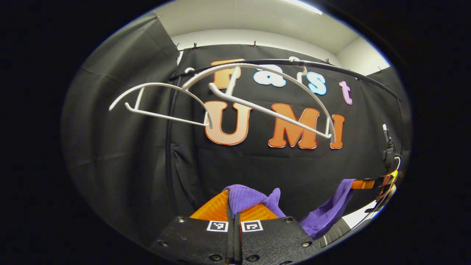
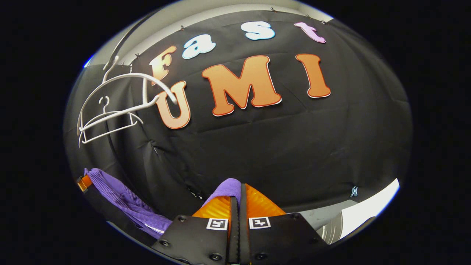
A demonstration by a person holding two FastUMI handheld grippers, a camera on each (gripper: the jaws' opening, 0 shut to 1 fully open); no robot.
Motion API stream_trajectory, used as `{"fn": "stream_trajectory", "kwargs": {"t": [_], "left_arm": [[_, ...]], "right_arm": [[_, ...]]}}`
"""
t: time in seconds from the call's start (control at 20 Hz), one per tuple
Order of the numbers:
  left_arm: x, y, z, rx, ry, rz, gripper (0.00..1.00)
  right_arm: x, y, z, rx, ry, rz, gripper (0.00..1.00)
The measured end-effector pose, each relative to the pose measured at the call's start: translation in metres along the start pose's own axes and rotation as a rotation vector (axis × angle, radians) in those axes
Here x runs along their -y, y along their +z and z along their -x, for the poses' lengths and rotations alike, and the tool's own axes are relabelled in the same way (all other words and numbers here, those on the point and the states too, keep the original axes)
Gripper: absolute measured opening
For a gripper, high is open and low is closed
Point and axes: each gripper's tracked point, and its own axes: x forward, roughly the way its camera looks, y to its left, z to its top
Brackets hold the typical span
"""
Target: Grasp the clothes on the hanger with both hands and then place them into the laundry hamper below.
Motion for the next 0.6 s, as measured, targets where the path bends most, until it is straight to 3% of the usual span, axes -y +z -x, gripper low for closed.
{"fn": "stream_trajectory", "kwargs": {"t": [0.6], "left_arm": [[0.126, -0.065, -0.017, -0.104, -0.164, -0.003, 0.00]], "right_arm": [[-0.006, -0.044, 0.040, 0.027, 0.006, 0.094, 0.07]]}}
